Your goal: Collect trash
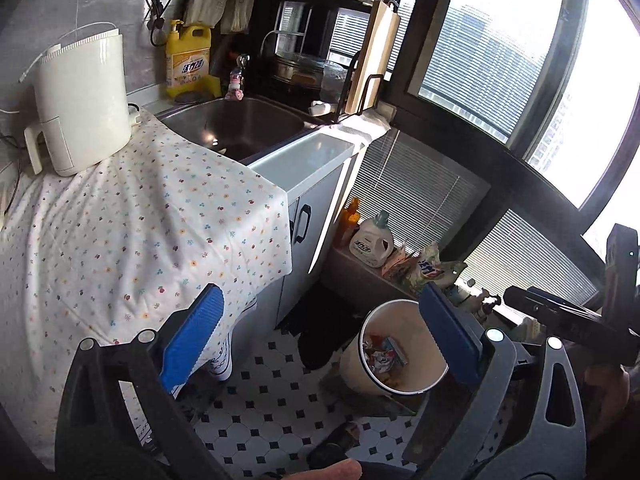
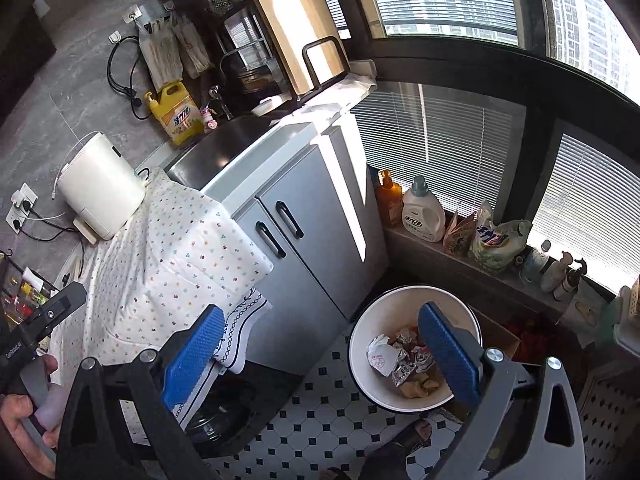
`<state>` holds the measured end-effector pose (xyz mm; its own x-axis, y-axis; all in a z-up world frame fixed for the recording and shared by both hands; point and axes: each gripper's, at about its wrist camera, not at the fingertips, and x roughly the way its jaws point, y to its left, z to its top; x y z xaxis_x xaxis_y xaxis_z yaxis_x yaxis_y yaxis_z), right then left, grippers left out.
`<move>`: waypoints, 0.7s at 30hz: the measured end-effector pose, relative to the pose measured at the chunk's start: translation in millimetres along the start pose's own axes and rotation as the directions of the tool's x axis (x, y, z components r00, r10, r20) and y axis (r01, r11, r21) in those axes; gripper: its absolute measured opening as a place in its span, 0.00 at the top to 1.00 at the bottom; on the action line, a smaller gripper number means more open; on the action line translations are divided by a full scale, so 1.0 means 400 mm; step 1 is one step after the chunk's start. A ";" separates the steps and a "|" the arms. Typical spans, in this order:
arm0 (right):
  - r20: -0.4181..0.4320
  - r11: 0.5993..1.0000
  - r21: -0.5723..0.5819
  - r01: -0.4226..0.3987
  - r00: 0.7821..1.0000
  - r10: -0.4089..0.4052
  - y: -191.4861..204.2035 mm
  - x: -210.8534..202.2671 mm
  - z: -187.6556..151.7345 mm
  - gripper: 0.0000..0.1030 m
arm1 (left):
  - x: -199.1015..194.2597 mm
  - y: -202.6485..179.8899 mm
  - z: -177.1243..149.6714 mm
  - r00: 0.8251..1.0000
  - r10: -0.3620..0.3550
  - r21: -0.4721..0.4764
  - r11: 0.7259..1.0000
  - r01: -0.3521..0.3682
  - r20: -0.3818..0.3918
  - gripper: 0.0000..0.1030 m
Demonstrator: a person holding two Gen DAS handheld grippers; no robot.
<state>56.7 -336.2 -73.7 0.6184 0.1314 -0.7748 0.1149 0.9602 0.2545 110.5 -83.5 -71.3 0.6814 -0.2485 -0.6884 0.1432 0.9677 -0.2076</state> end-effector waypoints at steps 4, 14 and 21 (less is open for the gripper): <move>0.032 1.000 -0.029 -0.007 0.999 0.007 0.066 -0.055 -0.016 0.08 | -0.086 0.054 -0.021 1.000 -0.001 -0.035 0.999 0.002 0.025 0.06; 0.114 0.995 -0.090 -0.043 0.992 0.054 0.209 -0.192 -0.065 0.08 | -0.315 0.137 -0.071 0.988 0.050 -0.040 0.998 -0.044 0.148 0.06; 0.134 0.987 -0.132 -0.093 0.985 0.111 0.293 -0.260 -0.103 0.07 | -0.449 0.180 -0.107 0.967 0.109 -0.067 0.993 -0.096 0.231 0.06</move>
<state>-26.0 -227.3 12.9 0.7258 0.2031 -0.6573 -0.0473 0.9679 0.2468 -32.4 28.8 7.6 0.8405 -0.1252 -0.5272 0.0288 0.9819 -0.1871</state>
